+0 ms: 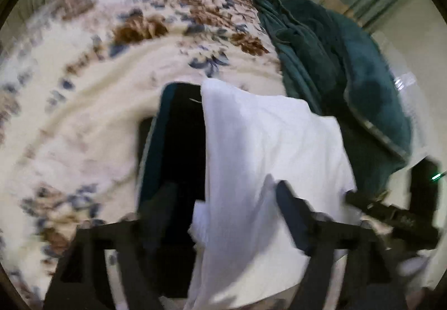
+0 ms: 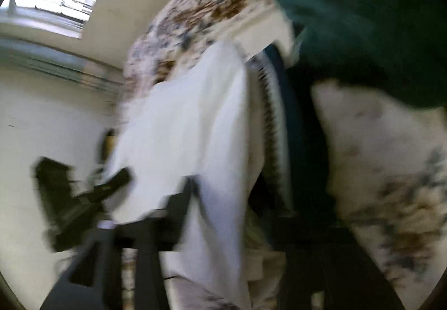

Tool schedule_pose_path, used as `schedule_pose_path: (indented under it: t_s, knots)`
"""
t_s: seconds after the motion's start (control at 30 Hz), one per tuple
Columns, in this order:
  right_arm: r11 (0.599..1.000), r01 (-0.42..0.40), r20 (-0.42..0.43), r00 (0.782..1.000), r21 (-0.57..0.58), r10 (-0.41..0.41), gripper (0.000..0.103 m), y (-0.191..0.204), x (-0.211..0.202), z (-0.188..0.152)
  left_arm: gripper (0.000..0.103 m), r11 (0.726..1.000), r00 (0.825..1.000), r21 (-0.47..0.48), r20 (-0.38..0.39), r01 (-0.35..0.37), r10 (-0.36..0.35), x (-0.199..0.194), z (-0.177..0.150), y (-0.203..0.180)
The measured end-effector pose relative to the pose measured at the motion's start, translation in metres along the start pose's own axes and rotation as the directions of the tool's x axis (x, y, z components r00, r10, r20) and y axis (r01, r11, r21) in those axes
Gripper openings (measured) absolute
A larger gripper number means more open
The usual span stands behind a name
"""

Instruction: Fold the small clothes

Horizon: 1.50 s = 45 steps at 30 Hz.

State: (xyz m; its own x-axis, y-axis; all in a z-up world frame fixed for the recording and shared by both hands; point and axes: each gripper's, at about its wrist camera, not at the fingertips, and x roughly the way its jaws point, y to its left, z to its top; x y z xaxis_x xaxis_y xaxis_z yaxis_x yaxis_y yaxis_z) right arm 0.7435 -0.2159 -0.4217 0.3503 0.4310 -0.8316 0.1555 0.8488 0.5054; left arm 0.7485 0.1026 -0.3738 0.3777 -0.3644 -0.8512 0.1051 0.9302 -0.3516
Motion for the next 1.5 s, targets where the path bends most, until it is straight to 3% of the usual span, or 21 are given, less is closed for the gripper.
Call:
schedule_pose_path:
  t_s: [0.03,0.1,0.13,0.2,0.3,0.4,0.53,0.73,1.0,1.13,1.3,1.5]
  knots:
    - [0.997,0.071,0.022,0.997,-0.023,-0.071,0.061,0.006,-0.007,-0.004,0.079,0.998,0.998,0.033,0.025,-0.051,0.050,-0.009,-0.006,-0.008]
    - [0.971,0.226,0.085,0.972,-0.077,-0.219,0.076,0.021,-0.025,-0.015,0.087,0.989,0.990,0.062,0.041,-0.136,0.134,-0.017,-0.014,-0.017]
    - [0.946,0.312,0.118,0.946,-0.093,-0.301,0.081,0.029,-0.034,-0.024,0.092,0.982,0.984,0.073,0.054,-0.176,0.172,-0.025,-0.020,-0.022]
    - [0.909,0.402,0.159,0.910,-0.110,-0.383,0.103,0.037,-0.046,-0.037,0.093,0.968,0.970,0.087,0.072,-0.237,0.231,-0.040,-0.034,-0.032]
    - [0.842,0.525,0.233,0.841,-0.127,-0.489,0.103,0.051,-0.070,-0.065,0.093,0.954,0.957,0.101,0.105,-0.282,0.272,-0.065,-0.052,-0.044]
    - [0.812,0.575,0.273,0.801,-0.103,-0.533,0.103,0.063,-0.110,-0.099,0.093,0.941,0.944,0.109,0.123,-0.320,0.307,-0.086,-0.063,-0.051]
    - [0.796,0.598,0.325,0.774,-0.094,-0.544,0.103,0.086,-0.161,-0.131,0.093,0.930,0.931,0.116,0.159,-0.348,0.328,-0.130,-0.085,-0.066]
    - [0.800,0.592,0.395,0.760,-0.096,-0.515,0.103,0.136,-0.246,-0.191,0.093,0.926,0.914,0.110,0.240,-0.361,0.328,-0.220,-0.128,-0.097]
    - [0.815,0.571,0.484,0.744,-0.103,-0.460,0.103,0.190,-0.370,-0.279,0.093,0.932,0.906,0.122,0.307,-0.342,0.293,-0.324,-0.180,-0.135]
    - [0.813,0.571,0.536,0.725,-0.117,-0.432,0.103,0.211,-0.426,-0.320,0.093,0.933,0.900,0.120,0.329,-0.340,0.286,-0.363,-0.202,-0.148]
    - [0.821,0.554,0.576,0.720,-0.139,-0.388,0.103,0.231,-0.489,-0.365,0.093,0.935,0.889,0.103,0.362,-0.338,0.282,-0.409,-0.229,-0.163]
    - [0.821,0.550,0.612,0.706,-0.154,-0.358,0.103,0.243,-0.538,-0.407,0.093,0.935,0.872,0.096,0.403,-0.343,0.278,-0.442,-0.254,-0.176]
